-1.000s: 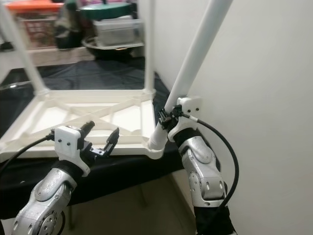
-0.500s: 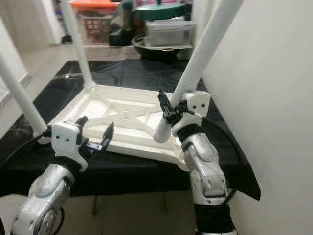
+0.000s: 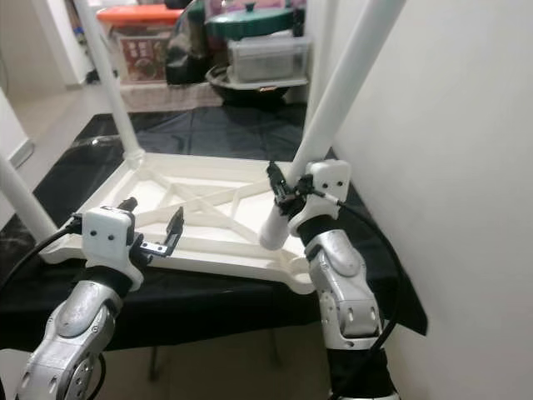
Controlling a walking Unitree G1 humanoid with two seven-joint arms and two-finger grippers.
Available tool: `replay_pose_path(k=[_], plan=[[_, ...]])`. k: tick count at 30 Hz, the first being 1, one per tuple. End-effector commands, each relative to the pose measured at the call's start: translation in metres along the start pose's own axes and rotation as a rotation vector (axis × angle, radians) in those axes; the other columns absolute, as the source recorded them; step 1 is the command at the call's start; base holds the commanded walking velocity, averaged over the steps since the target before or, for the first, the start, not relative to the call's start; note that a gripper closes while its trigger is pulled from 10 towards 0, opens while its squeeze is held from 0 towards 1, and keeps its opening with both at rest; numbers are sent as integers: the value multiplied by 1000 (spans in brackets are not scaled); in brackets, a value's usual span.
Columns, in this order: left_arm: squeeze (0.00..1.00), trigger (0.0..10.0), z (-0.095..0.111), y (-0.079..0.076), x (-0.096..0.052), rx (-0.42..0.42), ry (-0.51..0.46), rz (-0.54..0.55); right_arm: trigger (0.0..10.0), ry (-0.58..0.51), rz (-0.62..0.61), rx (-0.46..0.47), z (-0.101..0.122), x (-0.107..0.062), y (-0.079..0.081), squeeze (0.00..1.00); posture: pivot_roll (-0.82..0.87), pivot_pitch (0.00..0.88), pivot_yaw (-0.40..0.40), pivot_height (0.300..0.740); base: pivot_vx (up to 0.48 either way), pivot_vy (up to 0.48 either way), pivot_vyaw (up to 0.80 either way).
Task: Building children table
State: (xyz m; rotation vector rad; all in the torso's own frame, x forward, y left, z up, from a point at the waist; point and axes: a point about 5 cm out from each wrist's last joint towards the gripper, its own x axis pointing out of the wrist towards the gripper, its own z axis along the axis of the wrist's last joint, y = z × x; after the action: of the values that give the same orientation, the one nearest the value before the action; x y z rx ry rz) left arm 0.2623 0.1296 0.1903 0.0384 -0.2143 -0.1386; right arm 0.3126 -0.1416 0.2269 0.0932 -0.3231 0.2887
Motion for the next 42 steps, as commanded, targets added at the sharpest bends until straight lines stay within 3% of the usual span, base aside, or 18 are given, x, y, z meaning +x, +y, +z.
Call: replay_pose_path(k=[1, 5, 12, 31, 38, 42], plan=[[0, 10000, -7, 0, 0, 5, 33, 12, 10000, -15, 5, -3, 1, 0, 1, 0, -2, 0, -22, 740, 0, -472, 0], [0, 10000, -7, 1, 0, -2, 36, 26, 10000, -14, 7, -2, 1, 1, 1, 0, -2, 0, -22, 740, 0, -478, 0], [0, 10000, -7, 8, 1, -52, 41, 87, 10000, -21, 11, -2, 3, 3, -2, 0, 0, 0, -21, 740, 0, 0, 0], [0, 10000, -11, 6, -3, -79, 63, 74, 10000, -11, 15, -28, 3, 5, -18, 0, -21, 0, -12, 740, 0, 0, 0], [0, 10000, -13, 4, -6, -71, 85, 56, 10000, -2, 4, -40, 1, 4, -23, 0, -9, 0, -2, 740, 0, 480, 0], [0, 10000, -12, 3, -7, -66, 81, 47, 10000, -7, 2, -35, 1, 3, -23, 0, 9, 0, -3, 740, 0, 0, 0]])
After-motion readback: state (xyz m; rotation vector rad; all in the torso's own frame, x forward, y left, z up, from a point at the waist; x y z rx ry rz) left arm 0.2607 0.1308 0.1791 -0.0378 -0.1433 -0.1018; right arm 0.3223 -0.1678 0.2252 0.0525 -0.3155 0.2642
